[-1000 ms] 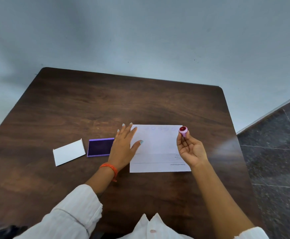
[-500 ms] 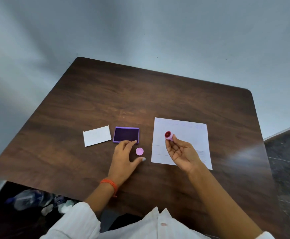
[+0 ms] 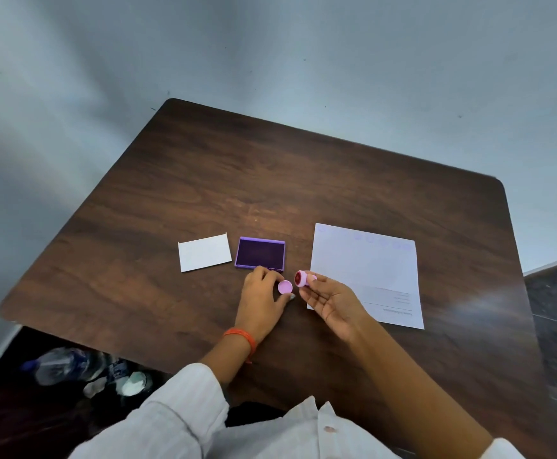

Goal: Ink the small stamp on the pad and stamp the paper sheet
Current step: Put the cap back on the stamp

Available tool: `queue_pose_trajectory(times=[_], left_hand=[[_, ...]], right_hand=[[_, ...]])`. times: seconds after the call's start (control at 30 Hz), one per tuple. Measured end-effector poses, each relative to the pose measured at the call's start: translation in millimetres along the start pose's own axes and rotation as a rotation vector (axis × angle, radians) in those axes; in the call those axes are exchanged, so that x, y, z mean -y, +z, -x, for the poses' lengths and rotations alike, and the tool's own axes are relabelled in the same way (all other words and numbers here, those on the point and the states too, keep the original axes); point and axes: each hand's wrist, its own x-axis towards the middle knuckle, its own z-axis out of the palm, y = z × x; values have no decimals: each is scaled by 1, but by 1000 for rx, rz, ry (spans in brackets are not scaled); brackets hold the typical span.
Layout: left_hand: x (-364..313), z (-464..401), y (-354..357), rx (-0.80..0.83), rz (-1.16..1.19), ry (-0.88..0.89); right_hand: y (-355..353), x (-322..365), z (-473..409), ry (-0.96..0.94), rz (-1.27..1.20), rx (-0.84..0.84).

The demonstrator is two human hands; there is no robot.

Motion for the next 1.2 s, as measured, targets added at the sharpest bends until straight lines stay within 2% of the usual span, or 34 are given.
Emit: queue_pose_trajectory(times=[0.2, 0.5, 0.67, 0.77, 1.03, 1.2], left_hand=[[-1, 0, -7, 23, 54, 17], [-12, 1, -25, 14, 144, 93], [-15, -1, -30, 19, 167, 104], [-16, 0, -31, 21, 204, 83], [-15, 3, -33, 56, 415, -37], [-15, 3, -38, 66, 515, -59]], right_hand=[[6, -2, -1, -106, 227, -43], [13, -3, 2, -497, 765, -83], [14, -1, 2, -678, 903, -95], [13, -1, 2, -678, 894, -92], [10, 0, 5, -528, 688, -45], [12, 3, 7, -516, 637, 8]])
